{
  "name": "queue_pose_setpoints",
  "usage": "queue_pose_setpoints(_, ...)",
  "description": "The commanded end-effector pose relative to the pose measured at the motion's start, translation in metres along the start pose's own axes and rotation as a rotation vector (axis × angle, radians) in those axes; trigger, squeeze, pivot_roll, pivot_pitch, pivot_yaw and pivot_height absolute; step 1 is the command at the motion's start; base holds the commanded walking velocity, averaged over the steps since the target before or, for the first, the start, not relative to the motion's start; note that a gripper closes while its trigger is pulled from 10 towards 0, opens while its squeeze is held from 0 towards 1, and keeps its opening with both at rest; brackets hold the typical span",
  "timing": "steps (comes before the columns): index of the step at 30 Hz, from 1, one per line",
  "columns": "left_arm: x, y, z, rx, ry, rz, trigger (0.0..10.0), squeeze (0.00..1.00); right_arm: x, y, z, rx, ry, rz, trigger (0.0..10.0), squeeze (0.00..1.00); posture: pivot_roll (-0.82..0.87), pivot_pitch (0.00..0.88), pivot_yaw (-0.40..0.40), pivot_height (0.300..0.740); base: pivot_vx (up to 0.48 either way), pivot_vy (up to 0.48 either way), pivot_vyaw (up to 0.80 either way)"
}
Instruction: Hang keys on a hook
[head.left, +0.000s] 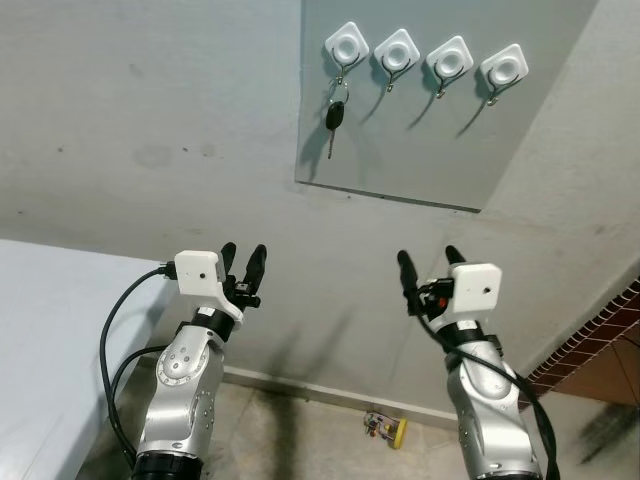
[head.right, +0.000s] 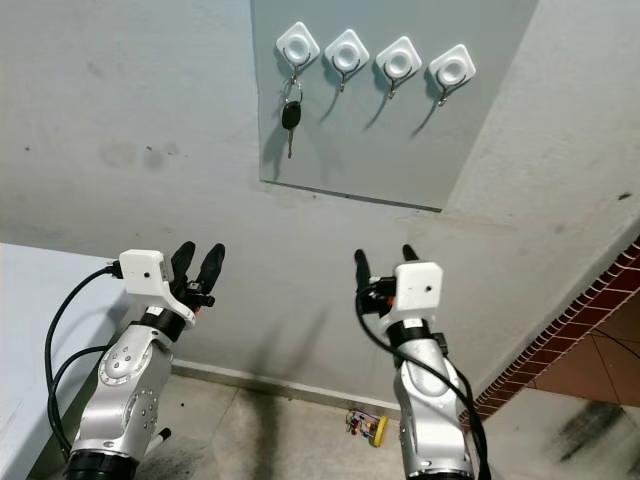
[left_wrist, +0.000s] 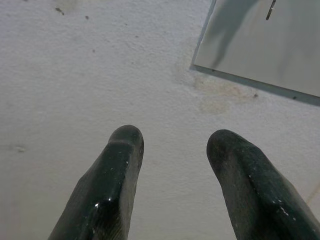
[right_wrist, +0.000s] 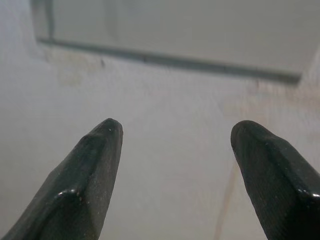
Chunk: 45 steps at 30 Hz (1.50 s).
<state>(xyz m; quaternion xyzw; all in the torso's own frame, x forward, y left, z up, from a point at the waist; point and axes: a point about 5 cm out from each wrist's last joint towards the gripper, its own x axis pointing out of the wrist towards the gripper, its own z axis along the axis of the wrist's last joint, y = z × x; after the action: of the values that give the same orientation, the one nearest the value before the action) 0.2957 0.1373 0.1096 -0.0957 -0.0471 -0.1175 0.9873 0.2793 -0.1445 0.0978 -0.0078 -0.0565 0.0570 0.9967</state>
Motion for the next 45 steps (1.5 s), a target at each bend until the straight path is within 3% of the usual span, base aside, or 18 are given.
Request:
queue_pose_setpoints(1,0.000,0.002,0.003,0.011,-0.002,0.001,10.0,0.00,0.002,0.002,0.006,-0.007,-0.019,0.002,10.0,0.00,-0.09,0.000,-0.021,0.740,0.000,0.000,0.80)
queue_pose_setpoints(6,0.013,0.019,0.015,0.040,0.001,0.021,10.0,0.00,0.007,-0.010,0.013,-0.046,-0.010,-0.034,10.0,0.00,-0.09,0.000,-0.021,0.740,0.000,0.000,0.80)
queue_pose_setpoints(12,0.014,0.029,0.026,0.060,-0.023,0.050,10.0,0.00,0.007,-0.021,0.019,-0.065,-0.019,-0.065,10.0,0.00,-0.09,0.000,-0.018,0.740,0.000,0.000,0.80)
queue_pose_setpoints(19,0.010,0.022,0.022,0.051,-0.020,0.035,10.0,0.00,0.004,-0.020,0.018,-0.075,-0.012,-0.068,10.0,0.00,-0.10,0.000,-0.017,0.740,0.000,0.000,0.80)
queue_pose_setpoints(23,0.007,0.014,0.020,0.047,-0.019,0.031,10.0,0.00,0.003,-0.011,0.021,-0.078,-0.018,-0.049,10.0,0.00,-0.10,0.000,-0.019,0.740,0.000,0.000,0.80)
queue_pose_setpoints(32,-0.005,0.013,0.024,-0.001,-0.047,0.080,10.0,0.00,-0.004,-0.007,0.028,-0.050,-0.032,-0.073,10.0,0.00,-0.09,0.000,-0.028,0.740,0.000,0.000,0.80)
queue_pose_setpoints(45,-0.010,0.010,0.036,-0.019,-0.076,0.081,10.0,0.00,-0.014,-0.006,0.039,-0.015,-0.050,-0.102,10.0,0.00,-0.10,0.000,-0.021,0.740,0.000,0.000,0.80)
